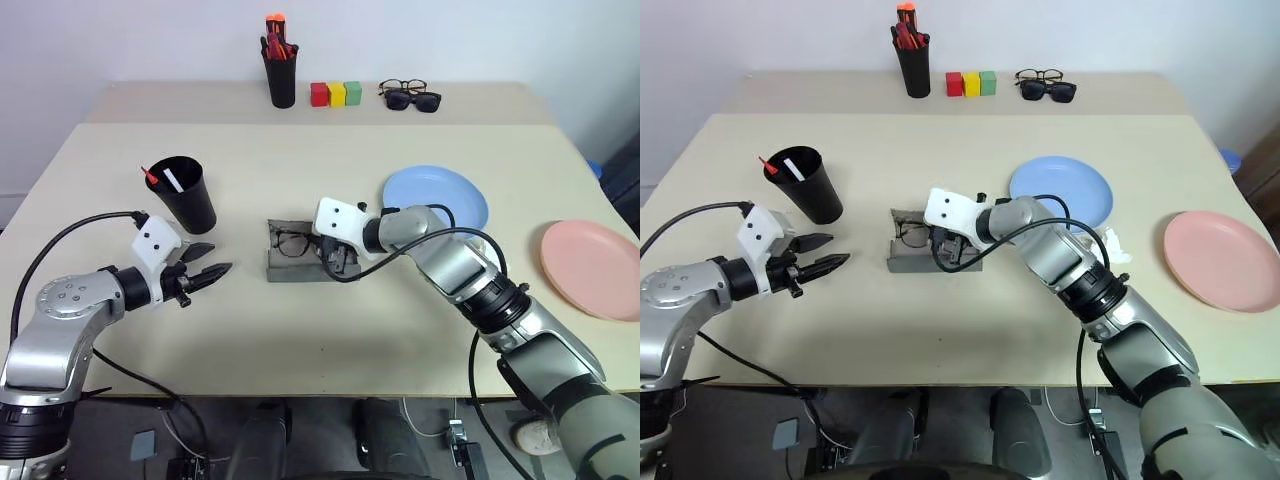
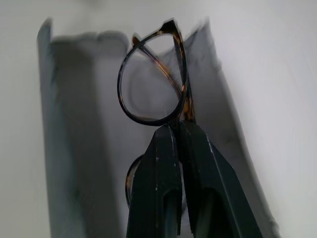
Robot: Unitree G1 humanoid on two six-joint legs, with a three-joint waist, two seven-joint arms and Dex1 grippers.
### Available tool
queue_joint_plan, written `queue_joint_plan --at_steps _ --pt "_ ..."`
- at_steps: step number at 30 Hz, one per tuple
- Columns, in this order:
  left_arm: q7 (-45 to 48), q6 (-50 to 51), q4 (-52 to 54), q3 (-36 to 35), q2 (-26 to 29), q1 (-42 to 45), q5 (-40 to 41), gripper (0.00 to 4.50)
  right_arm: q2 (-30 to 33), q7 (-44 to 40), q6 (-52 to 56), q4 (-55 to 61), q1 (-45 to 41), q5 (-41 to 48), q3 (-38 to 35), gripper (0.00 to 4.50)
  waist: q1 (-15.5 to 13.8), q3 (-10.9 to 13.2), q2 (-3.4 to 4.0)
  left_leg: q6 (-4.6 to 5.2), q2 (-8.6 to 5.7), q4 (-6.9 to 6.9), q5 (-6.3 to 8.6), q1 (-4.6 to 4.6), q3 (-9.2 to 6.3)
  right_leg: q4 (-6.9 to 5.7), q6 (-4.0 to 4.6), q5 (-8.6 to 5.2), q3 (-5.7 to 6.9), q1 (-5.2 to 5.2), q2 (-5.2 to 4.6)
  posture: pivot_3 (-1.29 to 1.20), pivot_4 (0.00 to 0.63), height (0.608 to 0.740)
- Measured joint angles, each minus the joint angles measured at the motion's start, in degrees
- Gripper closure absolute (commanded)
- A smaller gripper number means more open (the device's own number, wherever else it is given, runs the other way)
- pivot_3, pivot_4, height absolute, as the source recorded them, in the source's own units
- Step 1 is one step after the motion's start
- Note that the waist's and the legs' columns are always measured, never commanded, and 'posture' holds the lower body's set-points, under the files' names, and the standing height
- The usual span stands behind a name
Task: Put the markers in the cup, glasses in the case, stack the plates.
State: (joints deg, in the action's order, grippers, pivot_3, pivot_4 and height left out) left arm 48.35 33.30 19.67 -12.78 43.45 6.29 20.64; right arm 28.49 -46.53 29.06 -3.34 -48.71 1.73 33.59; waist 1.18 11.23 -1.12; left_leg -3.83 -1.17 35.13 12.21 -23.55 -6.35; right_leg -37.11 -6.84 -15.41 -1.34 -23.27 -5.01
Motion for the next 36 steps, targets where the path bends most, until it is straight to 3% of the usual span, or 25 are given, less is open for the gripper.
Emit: queue_joint_plan --at_steps 2,7,9,12,18,25,31,36 --pt "-0.2 0.0 0.5 0.0 0.0 0.1 0.2 2.16 0.2 -2.2 0.8 1.8 1.0 0.4 -0.6 3.62 0.0 0.0 0.0 0.0 0.02 0.0 0.0 0.02 -0.01 -0.02 0.0 0.0 0.0 0.0 0.03 0.0 0.15 0.74" --pt "-1.2 -0.2 -0.2 1.5 -1.5 4.1 0.9 2.16 0.0 -4.3 3.1 4.9 1.7 0.8 -2.4 1.04 0.0 0.0 0.02 0.0 0.02 0.04 0.0 0.06 0.0 -0.08 0.01 0.0 0.0 0.03 0.04 0.0 0.15 0.74" --pt "-1.4 0.0 -1.1 2.5 -3.0 6.9 1.6 2.69 -0.5 -3.5 3.1 5.5 1.7 0.5 -3.6 0.1 0.0 0.0 0.0 0.0 0.02 0.05 0.0 0.06 0.0 -0.07 0.01 0.0 0.0 0.05 0.05 0.0 0.15 0.74" --pt "-3.3 0.2 -6.1 6.0 -6.7 14.5 1.0 3.95 -0.6 -2.5 3.3 6.7 2.5 0.3 -5.9 0.03 -0.5 0.0 -0.01 -0.01 0.0 0.09 0.0 0.05 -0.03 -0.05 -0.01 0.01 0.04 0.08 0.05 0.0 0.15 0.74" --pt "-9.7 3.1 -28.7 18.2 -15.8 37.3 -7.8 3.95 2.0 -1.7 6.2 19.3 9.8 3.6 -14.0 0.03 -0.2 0.0 -0.06 0.01 -0.07 0.13 0.0 0.0 -0.05 -0.01 -0.08 0.02 0.07 0.11 0.02 0.0 0.15 0.74" --pt "-3.3 10.2 -55.2 23.2 -21.7 53.0 -9.5 3.95 5.8 0.4 13.8 32.1 19.9 8.6 -24.3 0.03 0.9 0.0 -0.03 0.02 -0.02 0.1 0.0 -0.01 -0.04 -0.07 -0.09 -0.01 0.06 0.06 0.07 0.0 0.15 0.74" --pt "7.2 8.2 -59.6 26.2 -20.5 54.7 -10.7 3.95 8.2 3.8 17.7 36.5 25.5 9.7 -28.9 0.03 1.4 0.0 -0.02 0.02 -0.02 0.09 0.0 0.01 -0.03 -0.09 -0.09 -0.01 0.04 0.05 0.07 0.0 0.15 0.74" --pt "14.5 7.4 -49.9 27.8 -15.9 49.7 -10.8 3.95 8.2 6.0 18.1 36.6 25.3 9.8 -29.7 0.03 1.6 0.0 0.0 0.02 0.01 0.08 0.0 0.03 0.01 -0.09 -0.08 -0.01 -0.04 0.04 0.07 0.0 0.15 0.74"
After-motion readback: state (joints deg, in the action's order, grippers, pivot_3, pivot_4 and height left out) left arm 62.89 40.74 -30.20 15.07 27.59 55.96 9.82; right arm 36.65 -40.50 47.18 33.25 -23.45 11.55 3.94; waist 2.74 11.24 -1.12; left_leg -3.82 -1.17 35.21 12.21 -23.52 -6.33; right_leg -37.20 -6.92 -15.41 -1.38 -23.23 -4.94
